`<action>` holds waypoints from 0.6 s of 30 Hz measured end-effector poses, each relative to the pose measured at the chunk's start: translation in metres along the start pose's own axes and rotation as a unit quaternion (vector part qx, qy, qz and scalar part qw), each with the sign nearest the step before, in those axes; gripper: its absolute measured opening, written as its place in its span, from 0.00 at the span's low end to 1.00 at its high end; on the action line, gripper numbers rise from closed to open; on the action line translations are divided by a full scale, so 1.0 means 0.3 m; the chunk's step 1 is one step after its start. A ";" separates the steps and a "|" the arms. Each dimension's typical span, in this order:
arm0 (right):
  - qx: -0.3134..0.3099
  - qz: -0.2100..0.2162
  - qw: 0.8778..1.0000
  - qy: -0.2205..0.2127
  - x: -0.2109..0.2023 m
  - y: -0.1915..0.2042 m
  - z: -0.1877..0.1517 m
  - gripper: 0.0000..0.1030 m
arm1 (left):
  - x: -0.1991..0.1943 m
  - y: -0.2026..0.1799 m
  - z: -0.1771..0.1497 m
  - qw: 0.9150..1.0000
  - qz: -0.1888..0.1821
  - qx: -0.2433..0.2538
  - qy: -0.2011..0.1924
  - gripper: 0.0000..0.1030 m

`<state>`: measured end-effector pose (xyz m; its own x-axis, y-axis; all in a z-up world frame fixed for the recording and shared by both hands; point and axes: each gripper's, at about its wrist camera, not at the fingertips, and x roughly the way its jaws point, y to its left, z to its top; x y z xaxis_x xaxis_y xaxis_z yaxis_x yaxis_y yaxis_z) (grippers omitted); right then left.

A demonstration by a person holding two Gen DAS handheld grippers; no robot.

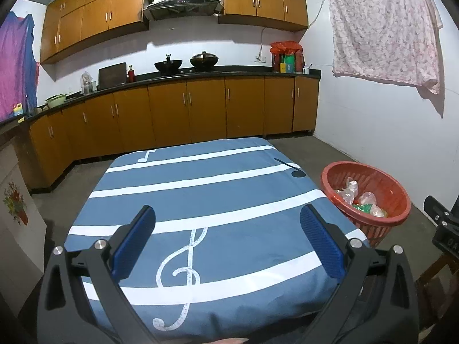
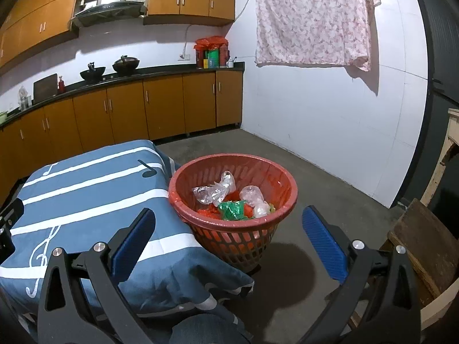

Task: Collect trash

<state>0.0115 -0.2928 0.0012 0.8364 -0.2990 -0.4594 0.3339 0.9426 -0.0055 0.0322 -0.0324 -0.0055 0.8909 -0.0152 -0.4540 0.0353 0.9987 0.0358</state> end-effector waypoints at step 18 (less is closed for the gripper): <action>-0.001 -0.001 1.000 0.001 0.000 -0.002 -0.008 0.98 | 0.014 0.022 -0.010 1.000 -0.013 -0.013 0.011 0.96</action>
<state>0.0104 -0.2929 -0.0009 0.8342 -0.3012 -0.4620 0.3357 0.9419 -0.0081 0.0346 -0.0258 -0.0098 0.8800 -0.0403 -0.4733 0.0462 0.9989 0.0008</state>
